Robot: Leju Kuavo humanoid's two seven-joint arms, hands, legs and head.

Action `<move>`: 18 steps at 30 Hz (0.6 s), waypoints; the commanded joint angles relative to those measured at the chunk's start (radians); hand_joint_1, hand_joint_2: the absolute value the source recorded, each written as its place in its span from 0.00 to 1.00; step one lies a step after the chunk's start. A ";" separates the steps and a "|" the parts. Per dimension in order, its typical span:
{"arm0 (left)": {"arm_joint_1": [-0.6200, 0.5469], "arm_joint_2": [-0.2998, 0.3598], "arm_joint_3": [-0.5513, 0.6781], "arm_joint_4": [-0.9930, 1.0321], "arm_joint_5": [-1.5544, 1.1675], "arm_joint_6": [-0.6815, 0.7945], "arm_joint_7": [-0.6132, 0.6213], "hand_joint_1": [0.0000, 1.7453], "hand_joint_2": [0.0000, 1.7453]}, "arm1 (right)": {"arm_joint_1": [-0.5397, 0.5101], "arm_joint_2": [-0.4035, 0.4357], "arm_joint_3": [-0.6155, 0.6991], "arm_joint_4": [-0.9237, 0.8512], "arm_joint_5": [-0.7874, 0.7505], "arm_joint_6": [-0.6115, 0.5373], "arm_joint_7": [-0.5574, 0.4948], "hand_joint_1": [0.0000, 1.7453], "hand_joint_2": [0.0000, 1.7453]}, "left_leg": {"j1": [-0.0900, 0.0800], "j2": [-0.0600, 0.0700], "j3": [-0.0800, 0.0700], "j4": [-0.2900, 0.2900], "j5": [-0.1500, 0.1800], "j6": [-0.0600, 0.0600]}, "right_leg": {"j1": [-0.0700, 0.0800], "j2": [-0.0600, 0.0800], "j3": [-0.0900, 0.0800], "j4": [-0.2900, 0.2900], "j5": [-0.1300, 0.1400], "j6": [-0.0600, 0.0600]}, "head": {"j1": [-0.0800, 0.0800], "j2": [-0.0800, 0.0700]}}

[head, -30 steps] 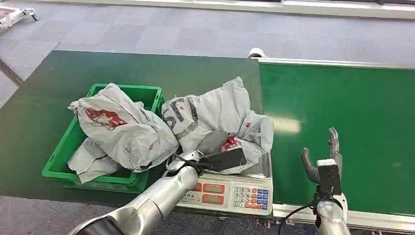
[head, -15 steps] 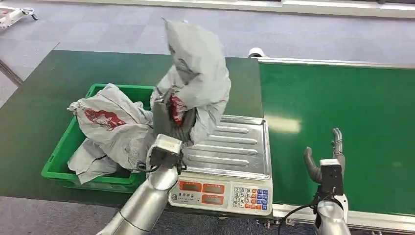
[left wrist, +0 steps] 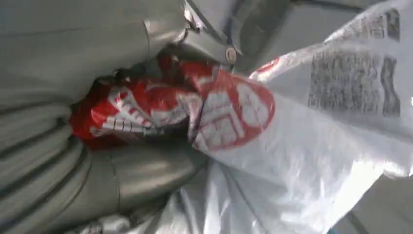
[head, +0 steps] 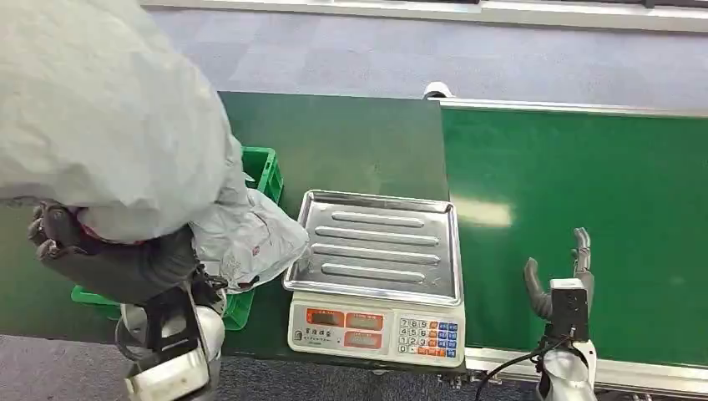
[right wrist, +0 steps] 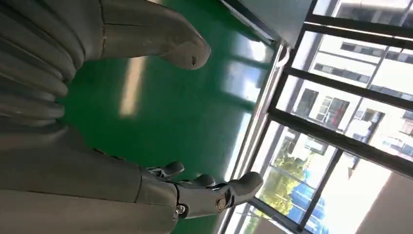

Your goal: Moved the parcel from conveyor to table for the left to box.

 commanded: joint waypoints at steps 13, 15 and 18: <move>-0.009 0.038 0.297 0.620 -0.371 -0.308 0.603 1.00 1.00 | -0.060 -0.018 0.009 0.056 0.070 0.068 0.003 0.00 1.00 | 0.000 0.004 0.005 -0.003 0.000 -0.001 | 0.000 0.003 0.004 -0.003 0.001 -0.002 | 0.000 0.000; -0.009 0.044 0.298 0.630 -0.393 -0.318 0.624 1.00 1.00 | -0.060 -0.019 0.010 0.056 0.070 0.071 0.003 0.00 1.00 | -0.001 0.003 0.003 -0.002 0.000 -0.001 | 0.000 0.002 0.003 -0.001 0.001 -0.001 | 0.000 0.000; 0.009 0.040 0.314 0.614 -0.412 -0.272 0.638 1.00 1.00 | -0.059 -0.019 0.014 0.054 0.074 0.069 0.003 0.00 1.00 | 0.000 0.003 0.003 -0.002 0.000 -0.001 | 0.000 0.003 0.003 -0.001 0.000 -0.001 | 0.000 0.000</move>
